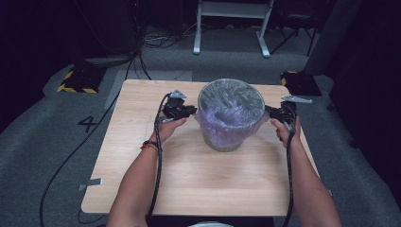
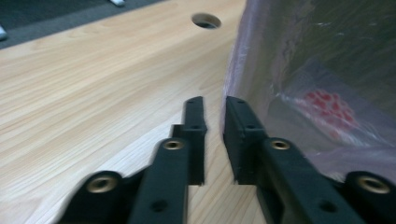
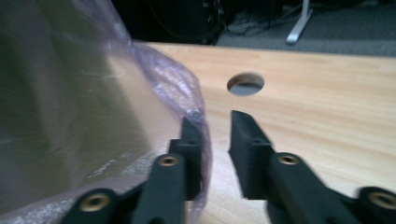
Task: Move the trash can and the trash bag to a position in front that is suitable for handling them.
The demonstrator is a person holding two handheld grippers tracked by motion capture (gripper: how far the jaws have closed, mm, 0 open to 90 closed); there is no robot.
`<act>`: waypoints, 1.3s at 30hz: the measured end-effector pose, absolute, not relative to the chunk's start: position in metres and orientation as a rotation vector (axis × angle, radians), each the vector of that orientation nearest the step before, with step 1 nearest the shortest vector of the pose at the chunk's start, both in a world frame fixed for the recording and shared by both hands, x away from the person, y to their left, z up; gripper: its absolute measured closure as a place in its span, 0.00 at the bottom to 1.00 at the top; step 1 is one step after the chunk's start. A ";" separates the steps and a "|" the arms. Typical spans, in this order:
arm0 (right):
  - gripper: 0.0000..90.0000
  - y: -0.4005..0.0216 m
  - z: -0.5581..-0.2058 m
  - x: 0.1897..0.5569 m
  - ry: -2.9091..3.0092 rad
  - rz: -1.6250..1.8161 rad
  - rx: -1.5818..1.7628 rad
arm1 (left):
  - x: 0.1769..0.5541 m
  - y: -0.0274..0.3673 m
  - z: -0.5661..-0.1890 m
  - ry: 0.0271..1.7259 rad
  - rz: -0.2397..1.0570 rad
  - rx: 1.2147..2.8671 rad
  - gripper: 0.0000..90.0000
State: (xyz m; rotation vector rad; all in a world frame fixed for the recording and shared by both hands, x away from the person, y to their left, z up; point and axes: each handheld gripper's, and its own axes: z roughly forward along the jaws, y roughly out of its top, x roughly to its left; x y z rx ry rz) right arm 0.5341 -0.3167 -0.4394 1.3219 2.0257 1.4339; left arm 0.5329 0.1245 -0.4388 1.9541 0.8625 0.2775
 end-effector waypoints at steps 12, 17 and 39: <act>0.45 -0.340 -0.402 0.507 1.997 1.377 1.217 | 0.477 0.145 -0.405 0.655 0.346 1.924 0.37; 0.42 -0.339 -0.389 0.493 1.999 1.392 1.149 | 0.452 0.135 -0.393 0.540 0.327 1.924 0.22; 0.38 -0.325 -0.359 0.413 2.121 1.514 0.751 | 0.429 0.094 -0.399 0.347 0.371 2.085 0.98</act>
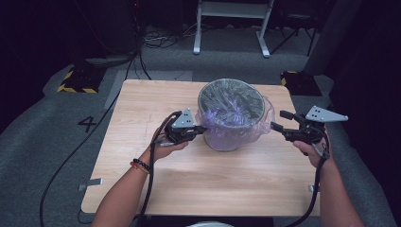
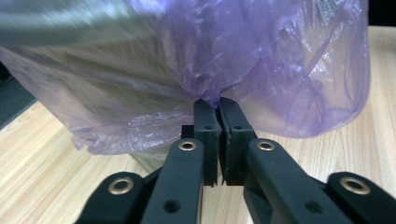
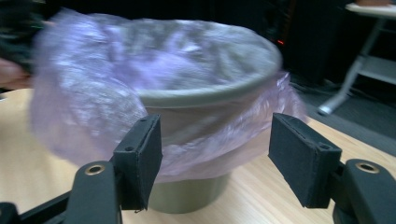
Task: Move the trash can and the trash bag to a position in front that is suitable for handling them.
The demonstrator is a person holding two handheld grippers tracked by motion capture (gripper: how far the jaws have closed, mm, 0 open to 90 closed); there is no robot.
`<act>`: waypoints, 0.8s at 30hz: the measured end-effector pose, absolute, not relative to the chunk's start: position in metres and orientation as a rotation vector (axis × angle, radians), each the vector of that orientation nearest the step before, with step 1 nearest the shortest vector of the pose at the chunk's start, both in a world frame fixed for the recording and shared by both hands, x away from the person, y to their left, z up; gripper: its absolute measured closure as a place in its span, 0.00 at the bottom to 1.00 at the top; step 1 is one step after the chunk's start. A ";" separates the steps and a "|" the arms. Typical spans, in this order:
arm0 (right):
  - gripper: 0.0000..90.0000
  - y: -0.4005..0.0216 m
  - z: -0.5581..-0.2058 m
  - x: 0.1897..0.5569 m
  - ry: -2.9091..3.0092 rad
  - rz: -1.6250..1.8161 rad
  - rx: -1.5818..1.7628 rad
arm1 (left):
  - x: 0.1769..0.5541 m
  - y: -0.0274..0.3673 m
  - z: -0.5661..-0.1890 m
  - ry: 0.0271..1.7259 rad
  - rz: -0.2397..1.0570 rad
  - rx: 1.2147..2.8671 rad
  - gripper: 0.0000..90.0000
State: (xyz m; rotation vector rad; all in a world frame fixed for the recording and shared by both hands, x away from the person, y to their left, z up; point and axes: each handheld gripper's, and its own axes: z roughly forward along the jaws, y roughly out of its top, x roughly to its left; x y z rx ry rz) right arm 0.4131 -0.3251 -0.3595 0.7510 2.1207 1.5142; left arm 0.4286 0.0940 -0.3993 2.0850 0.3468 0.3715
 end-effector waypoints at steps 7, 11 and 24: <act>0.40 -0.299 -0.361 0.394 2.235 1.524 0.537 | 0.429 0.090 -0.408 0.358 0.368 2.113 0.99; 0.63 -0.287 -0.372 0.393 2.292 1.468 0.502 | 0.429 0.088 -0.415 0.367 0.375 2.126 0.99; 0.97 -0.282 -0.419 0.412 2.396 1.400 0.597 | 0.442 0.087 -0.443 0.431 0.387 2.195 1.00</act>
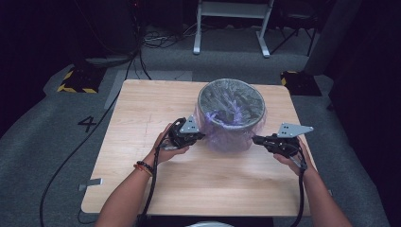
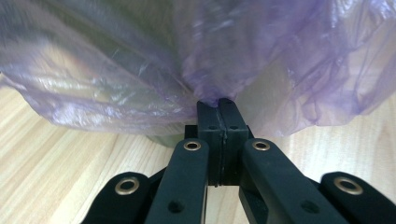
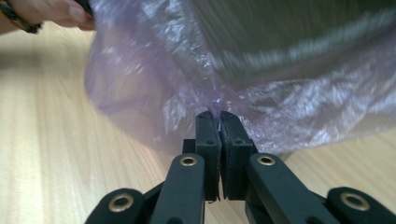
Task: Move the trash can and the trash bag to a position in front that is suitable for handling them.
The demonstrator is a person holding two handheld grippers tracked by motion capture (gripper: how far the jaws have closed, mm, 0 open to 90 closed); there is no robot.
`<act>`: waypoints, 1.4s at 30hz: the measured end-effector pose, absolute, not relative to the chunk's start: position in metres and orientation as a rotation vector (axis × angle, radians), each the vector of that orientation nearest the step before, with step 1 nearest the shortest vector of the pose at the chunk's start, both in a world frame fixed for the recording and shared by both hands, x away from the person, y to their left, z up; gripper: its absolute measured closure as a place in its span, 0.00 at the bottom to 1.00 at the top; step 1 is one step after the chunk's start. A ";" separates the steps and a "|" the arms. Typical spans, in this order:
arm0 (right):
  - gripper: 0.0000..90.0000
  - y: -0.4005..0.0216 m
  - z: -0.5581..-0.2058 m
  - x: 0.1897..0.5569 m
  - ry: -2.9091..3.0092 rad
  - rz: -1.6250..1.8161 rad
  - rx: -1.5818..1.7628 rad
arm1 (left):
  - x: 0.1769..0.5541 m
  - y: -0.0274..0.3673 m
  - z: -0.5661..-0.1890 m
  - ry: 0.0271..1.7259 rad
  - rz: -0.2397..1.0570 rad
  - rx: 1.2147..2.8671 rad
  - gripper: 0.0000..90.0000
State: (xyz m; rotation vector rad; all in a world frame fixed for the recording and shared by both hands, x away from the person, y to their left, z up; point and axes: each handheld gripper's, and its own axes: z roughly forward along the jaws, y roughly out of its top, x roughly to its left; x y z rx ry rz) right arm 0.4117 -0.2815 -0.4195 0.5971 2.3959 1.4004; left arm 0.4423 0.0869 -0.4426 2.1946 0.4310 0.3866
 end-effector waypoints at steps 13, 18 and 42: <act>0.97 -0.286 -0.466 0.446 2.389 1.311 0.873 | 0.463 0.090 -0.474 0.598 0.364 2.215 0.88; 0.92 -0.288 -0.473 0.454 2.342 1.306 0.971 | 0.465 0.097 -0.476 0.643 0.341 2.176 0.71; 0.21 -0.323 -0.437 0.419 2.219 1.406 0.935 | 0.395 0.125 -0.479 0.638 0.264 2.276 0.17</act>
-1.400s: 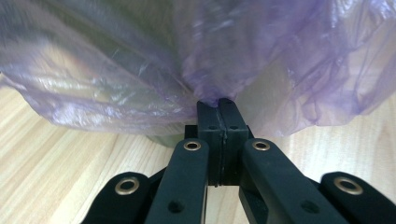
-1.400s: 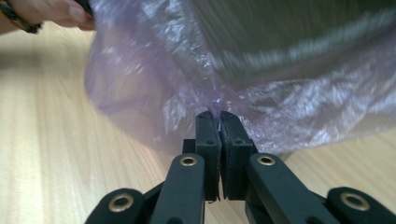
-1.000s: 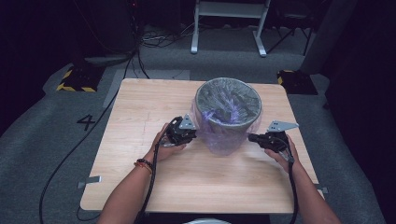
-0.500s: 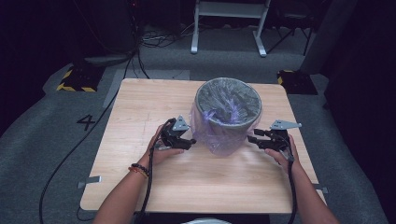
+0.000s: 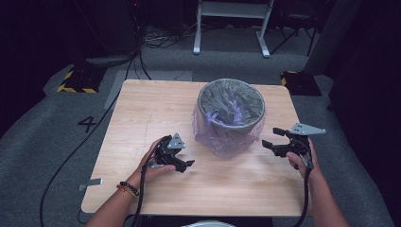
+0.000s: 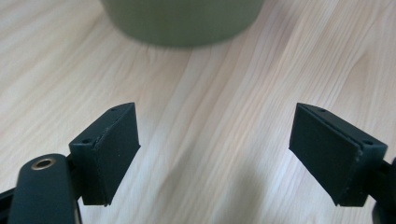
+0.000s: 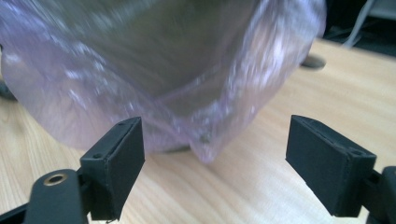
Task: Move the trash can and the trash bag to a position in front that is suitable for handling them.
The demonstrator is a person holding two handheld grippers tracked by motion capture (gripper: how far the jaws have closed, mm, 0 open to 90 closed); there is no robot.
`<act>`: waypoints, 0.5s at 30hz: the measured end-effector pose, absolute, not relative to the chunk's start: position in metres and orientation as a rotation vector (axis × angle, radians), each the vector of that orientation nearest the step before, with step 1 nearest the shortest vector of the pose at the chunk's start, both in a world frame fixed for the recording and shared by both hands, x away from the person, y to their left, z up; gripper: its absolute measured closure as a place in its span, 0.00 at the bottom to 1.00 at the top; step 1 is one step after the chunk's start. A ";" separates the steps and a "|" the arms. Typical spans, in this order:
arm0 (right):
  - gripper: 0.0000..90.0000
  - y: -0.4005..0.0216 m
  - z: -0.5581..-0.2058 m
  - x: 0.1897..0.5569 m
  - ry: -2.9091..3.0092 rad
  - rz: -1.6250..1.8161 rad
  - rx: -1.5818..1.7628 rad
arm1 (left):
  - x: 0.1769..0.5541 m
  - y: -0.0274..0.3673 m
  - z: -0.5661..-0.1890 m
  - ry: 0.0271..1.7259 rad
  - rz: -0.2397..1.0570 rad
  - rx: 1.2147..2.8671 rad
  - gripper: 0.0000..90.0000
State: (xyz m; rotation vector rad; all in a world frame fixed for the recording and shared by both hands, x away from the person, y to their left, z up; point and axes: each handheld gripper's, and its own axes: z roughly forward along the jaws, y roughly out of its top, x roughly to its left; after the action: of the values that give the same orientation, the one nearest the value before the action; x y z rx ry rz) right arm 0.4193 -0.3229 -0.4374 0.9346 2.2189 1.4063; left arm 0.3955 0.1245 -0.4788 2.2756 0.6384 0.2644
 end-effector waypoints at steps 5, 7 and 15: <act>0.22 -0.319 -0.420 0.414 2.155 1.433 0.884 | 0.386 0.134 -0.484 0.660 0.263 2.270 0.17; 0.21 -0.319 -0.414 0.412 2.135 1.450 0.866 | 0.382 0.138 -0.489 0.671 0.268 2.280 0.17; 0.21 -0.315 -0.389 0.407 2.096 1.469 0.801 | 0.369 0.149 -0.500 0.694 0.259 2.306 0.17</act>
State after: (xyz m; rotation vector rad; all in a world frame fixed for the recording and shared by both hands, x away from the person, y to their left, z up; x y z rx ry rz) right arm 0.4075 -0.3149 -0.3888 0.8008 2.0958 1.4687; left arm 0.3687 0.1486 -0.4996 2.3056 0.6937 0.2587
